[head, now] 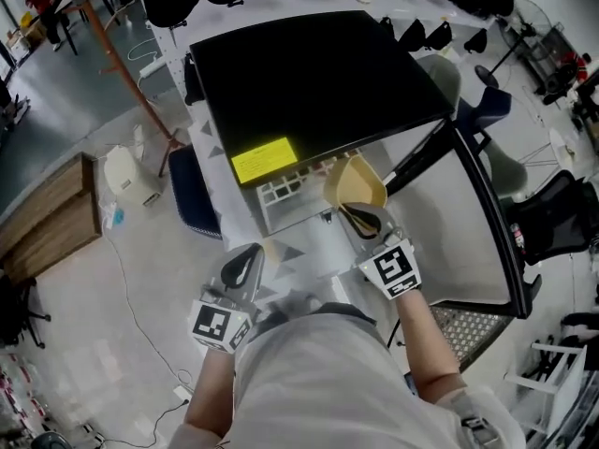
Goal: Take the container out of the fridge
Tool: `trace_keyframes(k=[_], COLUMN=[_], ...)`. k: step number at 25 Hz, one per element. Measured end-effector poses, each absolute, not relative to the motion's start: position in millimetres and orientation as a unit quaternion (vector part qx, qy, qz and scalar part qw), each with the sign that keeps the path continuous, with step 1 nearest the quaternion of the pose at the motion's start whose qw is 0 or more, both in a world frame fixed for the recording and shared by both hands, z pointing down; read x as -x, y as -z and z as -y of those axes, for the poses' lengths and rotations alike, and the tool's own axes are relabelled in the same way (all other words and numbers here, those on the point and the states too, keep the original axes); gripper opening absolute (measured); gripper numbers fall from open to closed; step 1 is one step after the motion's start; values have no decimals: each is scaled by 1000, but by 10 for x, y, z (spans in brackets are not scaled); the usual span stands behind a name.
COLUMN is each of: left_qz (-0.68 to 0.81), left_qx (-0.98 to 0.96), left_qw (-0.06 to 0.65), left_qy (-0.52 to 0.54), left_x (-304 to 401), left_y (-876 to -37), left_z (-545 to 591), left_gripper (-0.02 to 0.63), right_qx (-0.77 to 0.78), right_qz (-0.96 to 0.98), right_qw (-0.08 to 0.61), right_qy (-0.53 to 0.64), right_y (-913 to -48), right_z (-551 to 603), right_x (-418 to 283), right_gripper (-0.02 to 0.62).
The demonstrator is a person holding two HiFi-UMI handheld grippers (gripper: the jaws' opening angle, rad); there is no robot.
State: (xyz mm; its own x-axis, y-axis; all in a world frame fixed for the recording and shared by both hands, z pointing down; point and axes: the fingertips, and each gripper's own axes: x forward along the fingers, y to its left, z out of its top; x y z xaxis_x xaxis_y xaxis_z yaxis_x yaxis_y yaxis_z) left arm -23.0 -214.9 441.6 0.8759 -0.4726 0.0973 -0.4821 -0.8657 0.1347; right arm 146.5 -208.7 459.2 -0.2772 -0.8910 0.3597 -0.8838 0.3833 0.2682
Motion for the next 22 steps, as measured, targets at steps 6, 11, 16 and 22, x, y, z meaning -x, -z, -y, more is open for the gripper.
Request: trace_keyframes(k=[6,11,16,22], left_qz=[186,154,130,113], left_qx=[-979,-984,-988,-990], left_qw=[75,73,72,72], left_qy=[-42,-46,-50,-49], left_x=[-128,-348,-508,-623], left_y=[-4417,-4423,-4427,-4433], left_z=[2048,1979,1935,1917], left_gripper=[25,25,25,25], right_qx=[-600,-626,-650,-666], right_qz=[777,760,744,730], right_qw=[190,173,152,141], right_qy=[-14,-31,-42,-58], right_y=[-4501,-4551,-4612,-4655], right_z=[1732,1482,1300,1155], right_x=[-1640,-1741,-1811,-1876], right_gripper=[17,17,17,17])
